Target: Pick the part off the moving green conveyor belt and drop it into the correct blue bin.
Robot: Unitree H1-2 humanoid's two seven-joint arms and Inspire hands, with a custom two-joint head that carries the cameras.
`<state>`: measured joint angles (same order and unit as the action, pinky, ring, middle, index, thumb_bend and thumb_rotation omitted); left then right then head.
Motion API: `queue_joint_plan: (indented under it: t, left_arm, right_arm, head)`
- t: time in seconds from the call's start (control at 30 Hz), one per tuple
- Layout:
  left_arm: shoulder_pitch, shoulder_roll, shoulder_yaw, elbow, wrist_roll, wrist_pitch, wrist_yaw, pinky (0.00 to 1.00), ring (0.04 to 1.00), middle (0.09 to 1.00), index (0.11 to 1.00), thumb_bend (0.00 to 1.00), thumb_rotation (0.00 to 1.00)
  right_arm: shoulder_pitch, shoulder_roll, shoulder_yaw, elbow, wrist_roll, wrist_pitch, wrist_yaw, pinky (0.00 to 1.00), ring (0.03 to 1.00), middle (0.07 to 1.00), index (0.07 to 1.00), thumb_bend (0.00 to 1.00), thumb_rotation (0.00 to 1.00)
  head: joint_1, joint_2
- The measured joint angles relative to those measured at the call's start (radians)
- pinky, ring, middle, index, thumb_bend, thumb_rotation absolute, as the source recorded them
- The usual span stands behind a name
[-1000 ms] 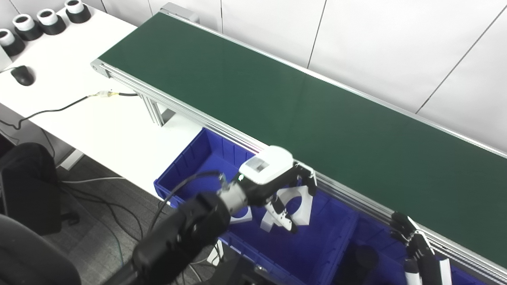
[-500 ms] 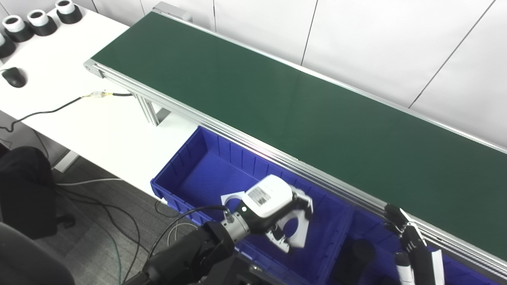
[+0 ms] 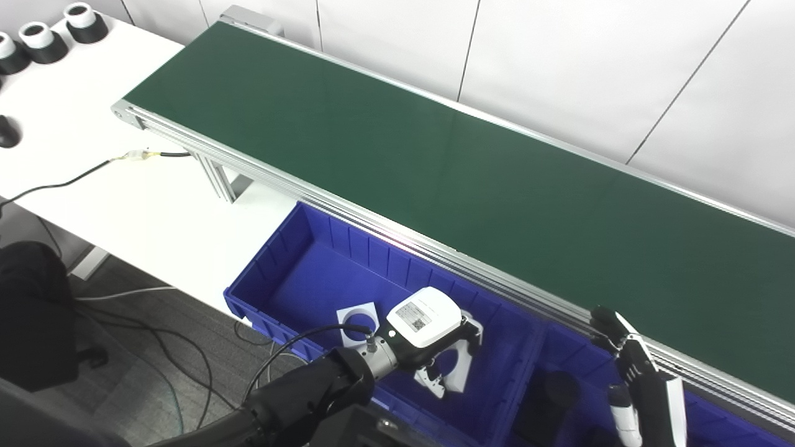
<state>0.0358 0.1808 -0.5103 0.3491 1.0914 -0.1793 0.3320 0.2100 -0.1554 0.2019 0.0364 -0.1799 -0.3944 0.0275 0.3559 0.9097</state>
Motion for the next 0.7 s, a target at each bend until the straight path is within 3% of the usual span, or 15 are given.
queue_joint_plan:
  t: [0.17, 0.4, 0.47, 0.5, 0.53, 0.6, 0.67, 0.7]
  left_arm:
    - [-0.043, -0.023, -0.001, 0.054, -0.022, 0.023, 0.047, 0.47, 0.461, 0.487, 0.489, 0.51, 0.00]
    - [-0.045, -0.031, -0.022, 0.054, -0.038, 0.032, 0.056, 0.44, 0.443, 0.501, 0.497, 0.51, 0.00]
    - [-0.044, -0.031, -0.025, 0.054, -0.047, 0.031, 0.058, 0.47, 0.528, 0.515, 0.479, 0.52, 0.00]
    - [-0.044, -0.029, -0.025, 0.054, -0.056, 0.031, 0.059, 0.51, 0.581, 0.589, 0.556, 0.80, 0.09]
    - [-0.044, -0.029, -0.026, 0.054, -0.058, 0.031, 0.059, 0.55, 0.622, 0.651, 0.617, 0.93, 0.20]
    - [-0.044, -0.026, -0.034, 0.053, -0.057, 0.032, 0.058, 0.58, 0.646, 0.686, 0.650, 0.97, 0.27]
    - [-0.044, -0.019, -0.054, 0.050, -0.047, 0.036, 0.058, 0.63, 0.685, 0.741, 0.703, 1.00, 0.41]
    - [-0.043, -0.018, -0.058, 0.049, -0.040, 0.039, 0.057, 0.64, 0.688, 0.744, 0.707, 1.00, 0.42]
  right_arm:
    - [0.014, 0.005, -0.001, -0.014, -0.002, 0.004, 0.007, 0.77, 0.827, 0.836, 0.827, 0.82, 1.00]
    - [0.018, 0.009, -0.004, -0.016, -0.007, 0.006, 0.013, 0.77, 0.827, 0.835, 0.825, 0.81, 1.00]
    - [0.018, 0.009, -0.005, -0.018, -0.009, 0.006, 0.013, 0.77, 0.827, 0.835, 0.825, 0.81, 1.00]
    - [0.019, 0.009, -0.006, -0.020, -0.010, 0.008, 0.013, 0.77, 0.827, 0.835, 0.826, 0.82, 1.00]
    - [0.019, 0.009, -0.007, -0.023, -0.010, 0.012, 0.014, 0.77, 0.828, 0.837, 0.826, 0.82, 1.00]
    - [0.019, 0.009, -0.007, -0.031, -0.011, 0.019, 0.015, 0.77, 0.828, 0.837, 0.826, 0.82, 1.00]
    - [0.018, 0.010, -0.007, -0.032, -0.012, 0.020, 0.015, 0.77, 0.830, 0.835, 0.823, 0.81, 1.00]
    - [0.019, 0.010, -0.007, -0.032, -0.013, 0.020, 0.015, 0.77, 0.830, 0.834, 0.823, 0.81, 1.00]
  head:
    - [-0.005, 0.006]
    - [-0.006, 0.008]
    - [-0.006, 0.008]
    - [-0.006, 0.008]
    - [-0.005, 0.006]
    - [-0.005, 0.006]
    - [-0.008, 0.005]
    - [-0.008, 0.005]
